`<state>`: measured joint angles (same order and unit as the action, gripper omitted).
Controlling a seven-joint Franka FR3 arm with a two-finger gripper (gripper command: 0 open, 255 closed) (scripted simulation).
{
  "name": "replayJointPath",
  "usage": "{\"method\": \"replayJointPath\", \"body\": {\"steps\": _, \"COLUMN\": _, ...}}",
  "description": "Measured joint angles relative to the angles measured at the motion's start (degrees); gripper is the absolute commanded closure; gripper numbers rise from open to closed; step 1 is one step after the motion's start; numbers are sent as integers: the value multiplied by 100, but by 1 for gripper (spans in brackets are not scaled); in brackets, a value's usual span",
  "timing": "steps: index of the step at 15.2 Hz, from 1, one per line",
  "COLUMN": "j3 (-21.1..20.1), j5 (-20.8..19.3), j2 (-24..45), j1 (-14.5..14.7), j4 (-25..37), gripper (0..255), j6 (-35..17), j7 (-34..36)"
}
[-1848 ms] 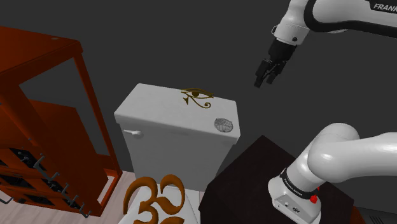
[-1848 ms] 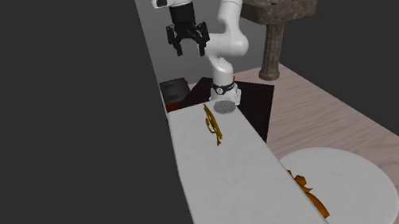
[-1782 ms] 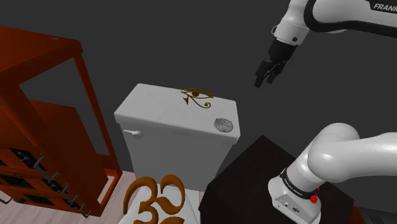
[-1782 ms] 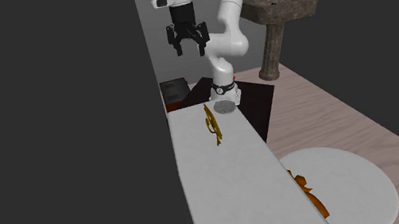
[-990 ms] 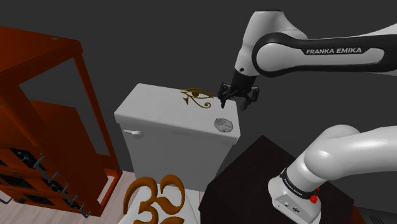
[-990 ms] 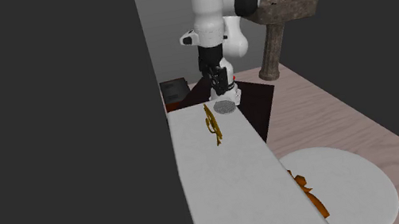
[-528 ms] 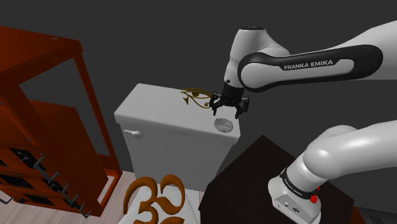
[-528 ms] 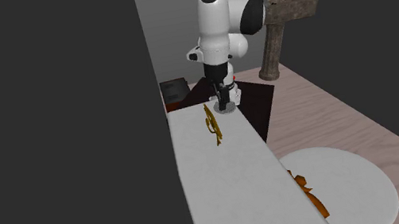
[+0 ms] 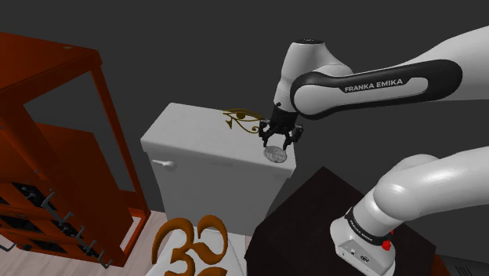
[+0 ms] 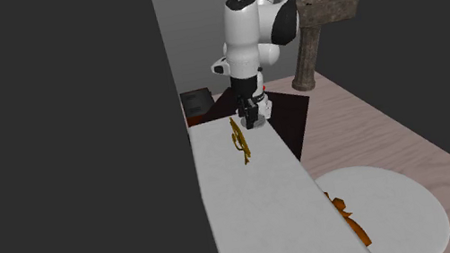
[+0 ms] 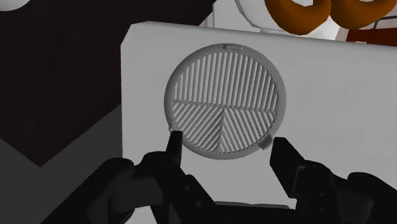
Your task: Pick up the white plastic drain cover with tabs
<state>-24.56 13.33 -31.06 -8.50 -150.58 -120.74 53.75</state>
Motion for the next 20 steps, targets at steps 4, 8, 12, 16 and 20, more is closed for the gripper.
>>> {"method": "replayJointPath", "body": {"steps": 4, "j3": 28, "j5": -5, "j2": -32, "j1": -5, "j4": -26, "gripper": 255, "j6": 28, "j7": -27}}
{"method": "replayJointPath", "body": {"steps": 8, "j3": 26, "j5": -16, "j2": -42, "j1": -3, "j4": 24, "gripper": 255, "j6": 130, "j7": 0}}
{"method": "replayJointPath", "body": {"steps": 12, "j3": 95, "j5": -51, "j2": -150, "j1": -11, "j4": 219, "gripper": 255, "j6": 445, "j7": -14}}
{"method": "replayJointPath", "body": {"steps": 16, "j3": 174, "j5": -82, "j2": -294, "j1": -10, "j4": 443, "gripper": 255, "j6": 812, "j7": -25}}
{"method": "replayJointPath", "body": {"steps": 20, "j3": 220, "j5": -120, "j2": -340, "j1": -22, "j4": 723, "gripper": 255, "j6": 1137, "j7": -6}}
